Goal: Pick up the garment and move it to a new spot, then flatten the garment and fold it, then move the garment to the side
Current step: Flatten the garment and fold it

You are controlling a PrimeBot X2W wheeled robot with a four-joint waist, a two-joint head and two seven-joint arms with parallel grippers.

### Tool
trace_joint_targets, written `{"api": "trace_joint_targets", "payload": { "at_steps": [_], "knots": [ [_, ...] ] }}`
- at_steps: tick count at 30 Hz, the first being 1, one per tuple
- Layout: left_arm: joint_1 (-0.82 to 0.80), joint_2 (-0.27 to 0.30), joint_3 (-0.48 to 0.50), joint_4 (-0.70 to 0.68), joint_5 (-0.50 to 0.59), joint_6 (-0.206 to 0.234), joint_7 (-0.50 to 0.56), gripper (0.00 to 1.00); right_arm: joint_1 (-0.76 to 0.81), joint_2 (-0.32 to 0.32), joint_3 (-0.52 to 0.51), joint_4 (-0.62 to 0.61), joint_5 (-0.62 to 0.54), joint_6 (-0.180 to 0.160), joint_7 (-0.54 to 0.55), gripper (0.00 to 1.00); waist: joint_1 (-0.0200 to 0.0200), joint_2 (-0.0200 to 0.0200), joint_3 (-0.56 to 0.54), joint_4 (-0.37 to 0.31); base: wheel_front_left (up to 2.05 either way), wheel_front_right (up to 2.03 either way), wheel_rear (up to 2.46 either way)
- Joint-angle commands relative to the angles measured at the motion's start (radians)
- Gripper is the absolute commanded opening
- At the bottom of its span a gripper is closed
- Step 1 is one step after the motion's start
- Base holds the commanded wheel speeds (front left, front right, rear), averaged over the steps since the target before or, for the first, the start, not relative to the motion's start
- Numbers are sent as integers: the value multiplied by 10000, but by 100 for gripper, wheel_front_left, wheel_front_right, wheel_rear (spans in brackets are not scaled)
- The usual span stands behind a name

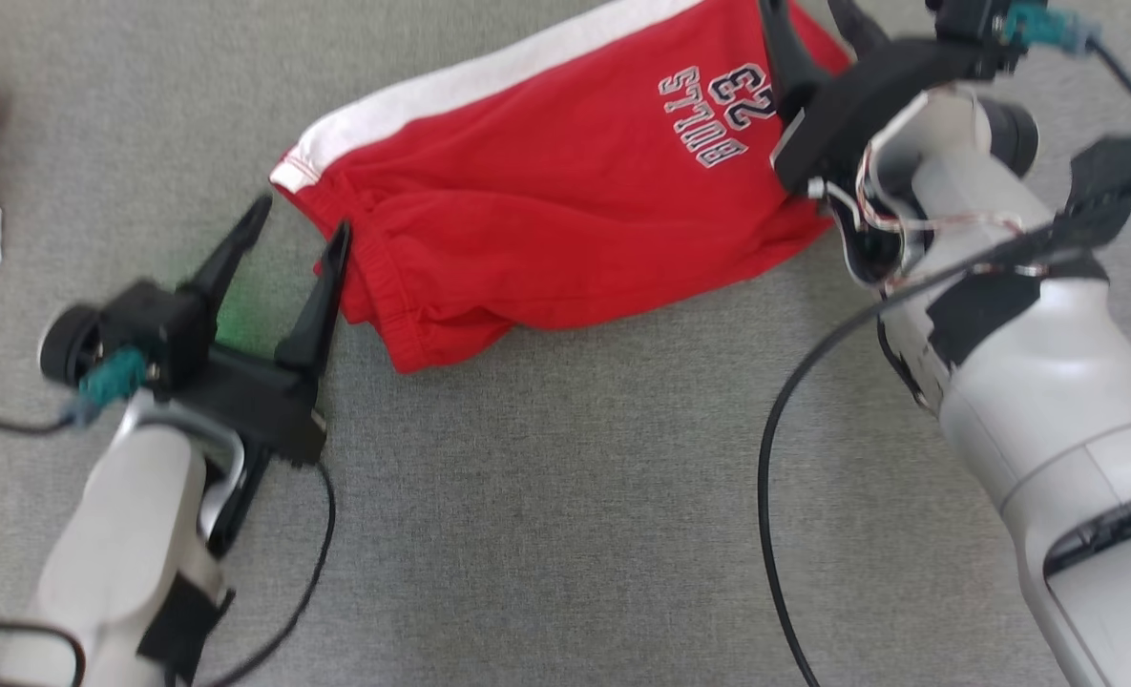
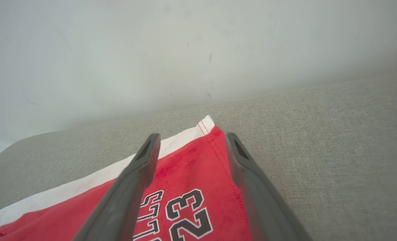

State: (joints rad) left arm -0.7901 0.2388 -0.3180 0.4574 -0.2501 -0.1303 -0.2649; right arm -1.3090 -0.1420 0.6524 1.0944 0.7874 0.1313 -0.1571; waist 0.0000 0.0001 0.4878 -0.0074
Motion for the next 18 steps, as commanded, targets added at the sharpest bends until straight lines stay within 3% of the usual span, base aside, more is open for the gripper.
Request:
{"api": "trace_joint_targets", "payload": {
  "at_steps": [1,18],
  "knots": [
    [657,56,267,-349,206,75,5,100,454,-183,279,-174,180,-10,-215,100,0,-1,-506,-113,0,0,0],
    [3823,-345,1363,-3194,1242,1082,-1,100,2370,-1440,1251,-628,700,-10,-933,100,0,-1,-1886,-41,0,0,0]
  ]
}}
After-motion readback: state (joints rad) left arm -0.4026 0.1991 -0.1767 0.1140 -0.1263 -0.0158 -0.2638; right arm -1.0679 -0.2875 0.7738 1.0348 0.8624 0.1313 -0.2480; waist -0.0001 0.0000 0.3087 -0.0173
